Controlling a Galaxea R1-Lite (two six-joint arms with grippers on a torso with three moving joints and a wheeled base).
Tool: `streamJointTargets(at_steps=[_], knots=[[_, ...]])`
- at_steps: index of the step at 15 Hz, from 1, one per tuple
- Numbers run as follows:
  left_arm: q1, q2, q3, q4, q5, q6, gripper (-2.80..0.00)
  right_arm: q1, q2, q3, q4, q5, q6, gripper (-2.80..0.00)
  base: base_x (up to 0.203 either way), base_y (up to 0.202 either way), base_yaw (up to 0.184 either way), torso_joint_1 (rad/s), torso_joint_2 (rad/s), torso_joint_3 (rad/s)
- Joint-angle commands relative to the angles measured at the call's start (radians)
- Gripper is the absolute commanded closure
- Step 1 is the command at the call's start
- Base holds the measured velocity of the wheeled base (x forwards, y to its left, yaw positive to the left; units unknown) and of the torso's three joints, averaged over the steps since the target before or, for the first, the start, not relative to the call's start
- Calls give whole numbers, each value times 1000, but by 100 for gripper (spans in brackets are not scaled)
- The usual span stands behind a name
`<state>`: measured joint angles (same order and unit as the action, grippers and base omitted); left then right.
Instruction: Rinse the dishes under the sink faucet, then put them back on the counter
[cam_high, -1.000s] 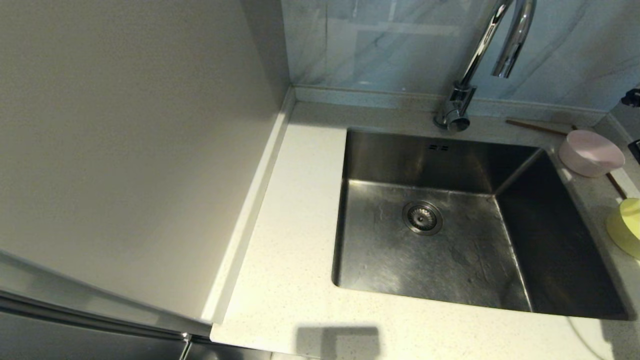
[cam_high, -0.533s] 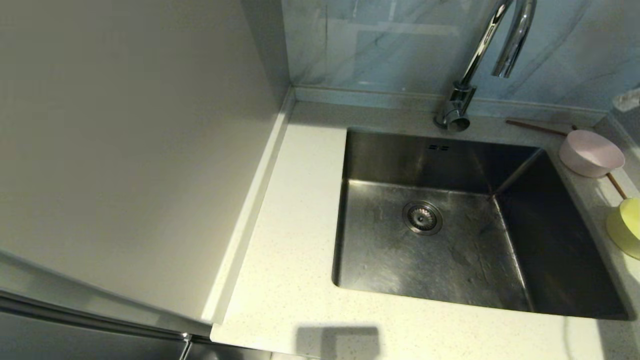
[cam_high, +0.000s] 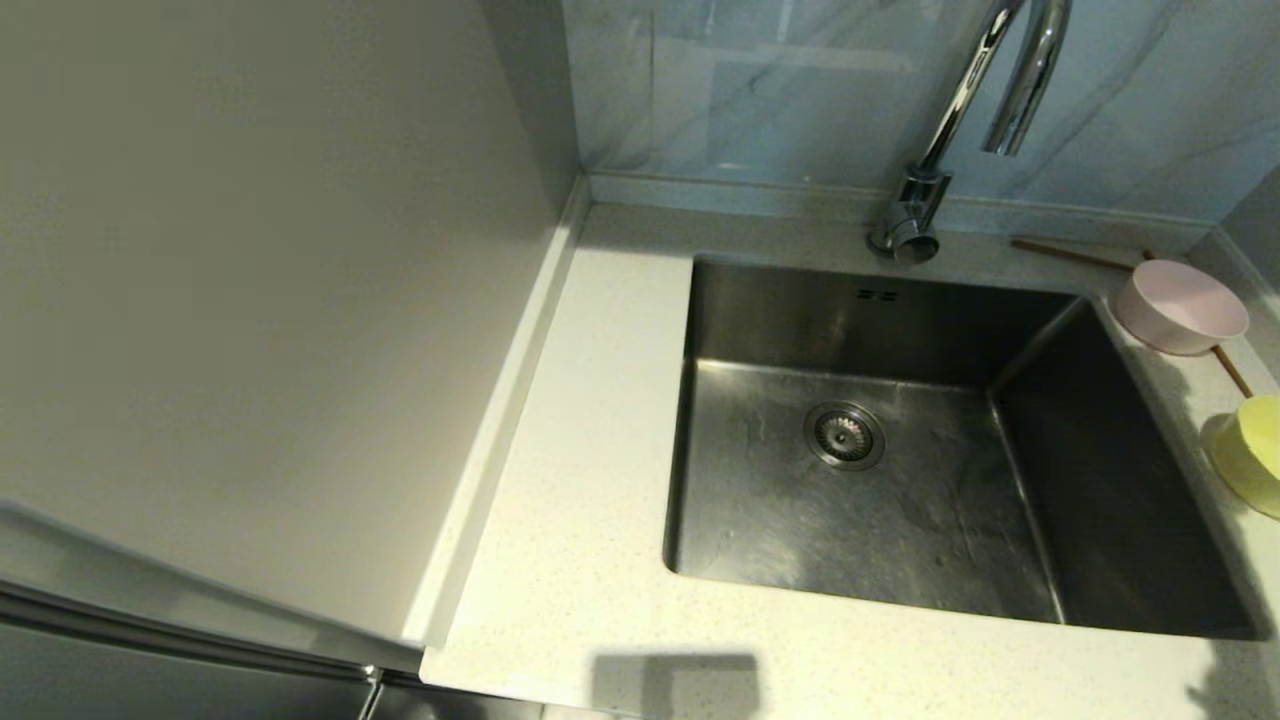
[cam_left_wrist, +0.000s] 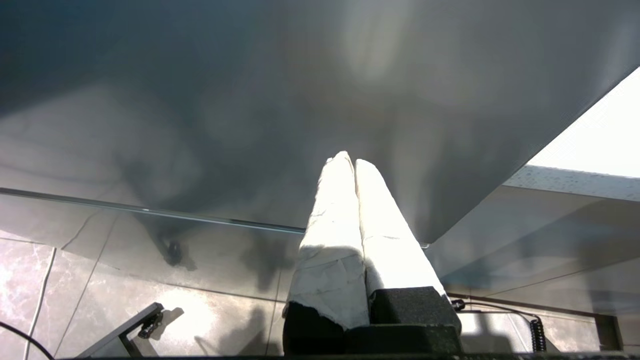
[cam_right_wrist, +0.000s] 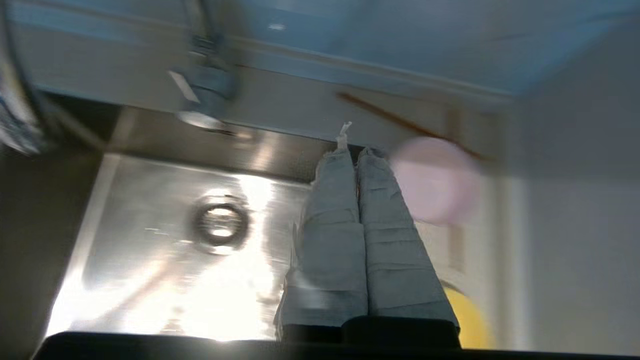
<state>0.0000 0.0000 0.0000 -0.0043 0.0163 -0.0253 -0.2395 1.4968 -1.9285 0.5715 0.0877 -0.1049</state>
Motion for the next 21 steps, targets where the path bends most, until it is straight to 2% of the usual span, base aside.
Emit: streamJointTargets(at_steps=[1, 3, 5, 8, 10, 11, 14, 17, 19, 21], knots=[[0, -3, 0, 0, 1, -1, 0, 8, -110, 54, 2, -45, -15, 0, 0, 0, 0, 0, 0, 0], [0, -3, 0, 0, 1, -1, 0, 16, -206, 154, -4, -59, -38, 0, 0, 0, 0, 0, 0, 0], [0, -3, 0, 0, 1, -1, 0, 19, -298, 336, -55, -89, -47, 0, 0, 0, 0, 0, 0, 0], [0, -3, 0, 0, 1, -1, 0, 44, -487, 701, -295, -124, -49, 0, 0, 0, 0, 0, 0, 0], [0, -3, 0, 0, 1, -1, 0, 97, -647, 884, -466, -153, -50, 0, 0, 0, 0, 0, 0, 0], [0, -3, 0, 0, 1, -1, 0, 126, -723, 958, -505, -170, -55, 0, 0, 0, 0, 0, 0, 0], [0, -3, 0, 0, 1, -1, 0, 173, -942, 1189, -548, -197, -86, 0, 0, 0, 0, 0, 0, 0], [0, -3, 0, 0, 1, -1, 0, 191, -1104, 1354, -558, -201, -112, 0, 0, 0, 0, 0, 0, 0], [0, -3, 0, 0, 1, -1, 0, 194, -1170, 1417, -561, -197, -128, 0, 0, 0, 0, 0, 0, 0], [0, -3, 0, 0, 1, -1, 0, 196, -1216, 1470, -559, -188, -108, 0, 0, 0, 0, 0, 0, 0]])
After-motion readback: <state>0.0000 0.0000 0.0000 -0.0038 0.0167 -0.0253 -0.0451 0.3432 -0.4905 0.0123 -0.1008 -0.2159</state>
